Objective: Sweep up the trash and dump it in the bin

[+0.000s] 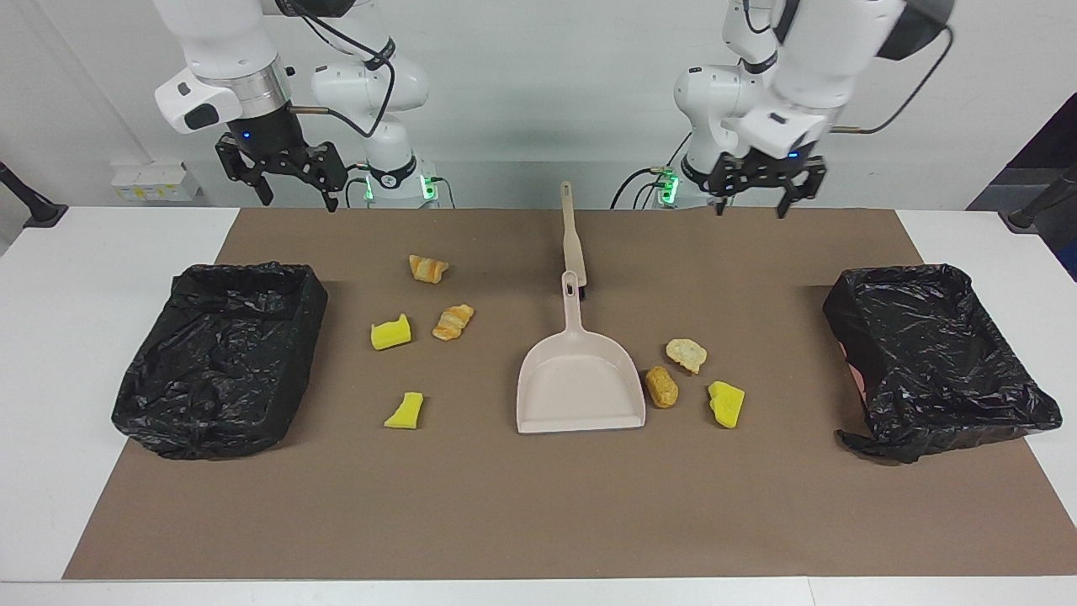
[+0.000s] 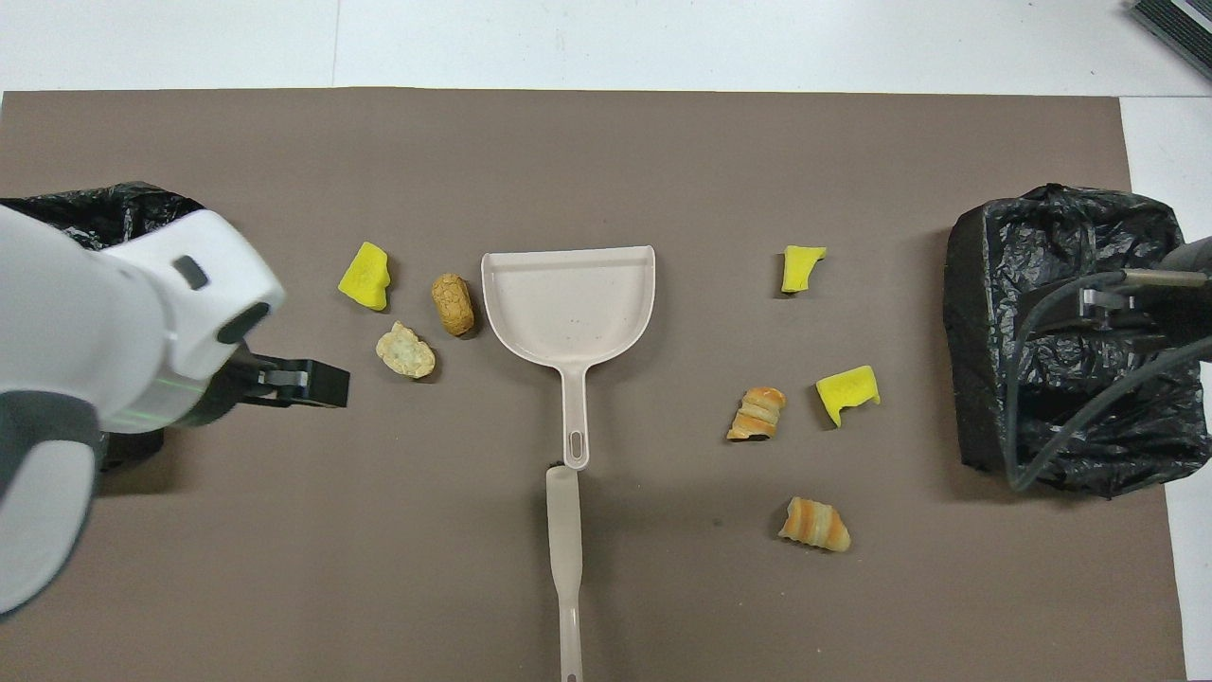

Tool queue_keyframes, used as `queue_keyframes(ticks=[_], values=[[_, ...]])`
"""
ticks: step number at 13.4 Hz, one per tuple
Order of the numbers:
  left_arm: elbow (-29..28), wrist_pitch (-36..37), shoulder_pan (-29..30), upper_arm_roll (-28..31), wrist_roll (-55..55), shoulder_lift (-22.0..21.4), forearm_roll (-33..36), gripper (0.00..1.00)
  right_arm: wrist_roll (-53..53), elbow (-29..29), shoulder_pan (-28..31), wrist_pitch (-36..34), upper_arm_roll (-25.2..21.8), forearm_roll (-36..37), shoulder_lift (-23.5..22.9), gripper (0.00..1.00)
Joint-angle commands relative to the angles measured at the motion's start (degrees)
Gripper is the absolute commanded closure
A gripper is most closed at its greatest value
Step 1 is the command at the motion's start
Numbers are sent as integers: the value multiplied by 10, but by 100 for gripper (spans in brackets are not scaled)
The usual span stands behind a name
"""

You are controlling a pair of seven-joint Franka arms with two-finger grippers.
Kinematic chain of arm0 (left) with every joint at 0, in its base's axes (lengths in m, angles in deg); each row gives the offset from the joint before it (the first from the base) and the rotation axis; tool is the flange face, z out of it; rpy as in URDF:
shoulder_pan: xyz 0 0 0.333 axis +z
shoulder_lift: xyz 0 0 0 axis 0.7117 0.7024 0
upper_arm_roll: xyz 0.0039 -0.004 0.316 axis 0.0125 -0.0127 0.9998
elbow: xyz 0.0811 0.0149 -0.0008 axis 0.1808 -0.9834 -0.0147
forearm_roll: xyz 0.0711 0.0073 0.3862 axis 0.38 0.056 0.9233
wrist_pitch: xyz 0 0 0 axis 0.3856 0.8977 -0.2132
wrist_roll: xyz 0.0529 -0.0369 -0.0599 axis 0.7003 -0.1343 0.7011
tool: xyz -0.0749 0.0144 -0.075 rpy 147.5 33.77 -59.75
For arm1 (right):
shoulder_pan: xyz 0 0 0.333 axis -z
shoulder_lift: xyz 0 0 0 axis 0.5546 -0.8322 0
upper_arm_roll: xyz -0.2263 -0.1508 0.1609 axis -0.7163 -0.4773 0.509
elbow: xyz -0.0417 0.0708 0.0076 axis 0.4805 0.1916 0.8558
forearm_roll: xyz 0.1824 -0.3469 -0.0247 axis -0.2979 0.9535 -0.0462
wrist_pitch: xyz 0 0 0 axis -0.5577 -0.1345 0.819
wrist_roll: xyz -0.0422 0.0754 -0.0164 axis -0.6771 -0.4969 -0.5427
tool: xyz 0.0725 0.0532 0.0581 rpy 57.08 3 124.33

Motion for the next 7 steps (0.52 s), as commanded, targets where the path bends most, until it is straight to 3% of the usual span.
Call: queue_keyframes(ticks=[1,4,7], values=[[-86,-48,-65,10,25,-39,5,0,11,-11,8,1,3,-5,10,0],[-214,-126,-143,10,81,-95,-10,0,11,-11,8,1,3,-5,10,0],[-287,-158,-205,10,122,-106,-34,0,11,-11,18,2,2,-3,10,0]])
